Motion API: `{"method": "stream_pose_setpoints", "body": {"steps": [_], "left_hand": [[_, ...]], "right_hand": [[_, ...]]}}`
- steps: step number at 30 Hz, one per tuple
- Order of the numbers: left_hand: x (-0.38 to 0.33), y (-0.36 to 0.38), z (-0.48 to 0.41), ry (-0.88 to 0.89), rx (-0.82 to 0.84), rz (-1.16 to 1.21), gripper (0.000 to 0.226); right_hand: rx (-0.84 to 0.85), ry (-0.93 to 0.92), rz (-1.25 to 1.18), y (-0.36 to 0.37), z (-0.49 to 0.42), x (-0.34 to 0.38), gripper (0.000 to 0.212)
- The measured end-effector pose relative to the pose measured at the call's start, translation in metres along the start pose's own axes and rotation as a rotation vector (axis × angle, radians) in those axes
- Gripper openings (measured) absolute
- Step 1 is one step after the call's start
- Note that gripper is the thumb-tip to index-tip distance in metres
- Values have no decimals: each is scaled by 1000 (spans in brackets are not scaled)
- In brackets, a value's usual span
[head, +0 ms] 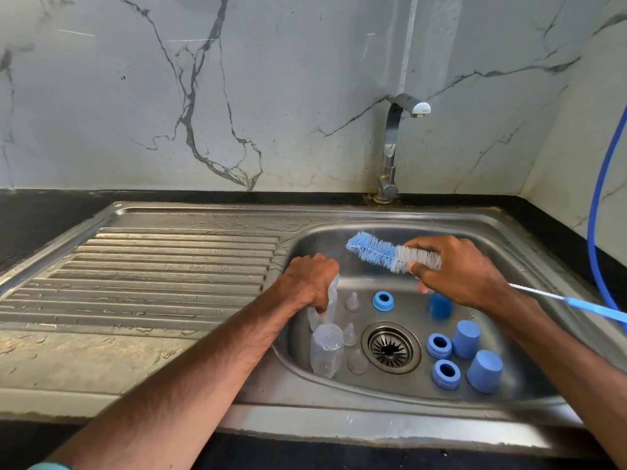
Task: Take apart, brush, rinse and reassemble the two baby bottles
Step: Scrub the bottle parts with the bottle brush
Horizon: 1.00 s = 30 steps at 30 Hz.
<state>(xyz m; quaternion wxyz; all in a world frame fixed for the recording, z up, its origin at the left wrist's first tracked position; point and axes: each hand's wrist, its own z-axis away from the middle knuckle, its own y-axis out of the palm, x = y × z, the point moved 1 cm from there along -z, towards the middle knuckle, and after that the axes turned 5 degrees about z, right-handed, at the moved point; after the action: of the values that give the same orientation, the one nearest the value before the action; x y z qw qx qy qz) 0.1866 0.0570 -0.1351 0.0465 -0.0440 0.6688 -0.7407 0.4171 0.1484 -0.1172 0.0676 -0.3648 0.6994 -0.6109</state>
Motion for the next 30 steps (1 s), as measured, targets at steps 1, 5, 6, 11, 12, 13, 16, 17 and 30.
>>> {"method": "stream_pose_setpoints", "body": {"steps": [1, 5, 6, 11, 12, 13, 16, 17, 30], "left_hand": [[-2, -1, 1, 23, -36, -19, 67], [-19, 0, 0, 117, -175, -11, 35], [-23, 0, -1, 138, -195, 7, 28], [-55, 14, -9, 226, -11, 53, 31], [-61, 18, -12, 236, 41, -12, 36], [-65, 22, -16, 240, 80, -80, 38], [-72, 31, -27, 241, 173, -218, 44], [-73, 33, -31, 238, 193, -247, 44], [-70, 45, -41, 244, 144, -317, 32]], "right_hand": [[-4, 2, 13, -1, 0, -1, 37], [-1, 21, 66, -2, 1, -6, 40], [18, 26, 80, -2, 1, -7, 40], [66, 31, 130, 0, 5, -8, 40], [67, 33, 137, 0, 5, -8, 41], [69, 35, 140, 1, 5, -8, 41], [66, 38, 144, 2, 4, -10, 40], [66, 37, 145, 2, 4, -10, 40], [88, 36, 161, 1, 3, -5, 40]]}}
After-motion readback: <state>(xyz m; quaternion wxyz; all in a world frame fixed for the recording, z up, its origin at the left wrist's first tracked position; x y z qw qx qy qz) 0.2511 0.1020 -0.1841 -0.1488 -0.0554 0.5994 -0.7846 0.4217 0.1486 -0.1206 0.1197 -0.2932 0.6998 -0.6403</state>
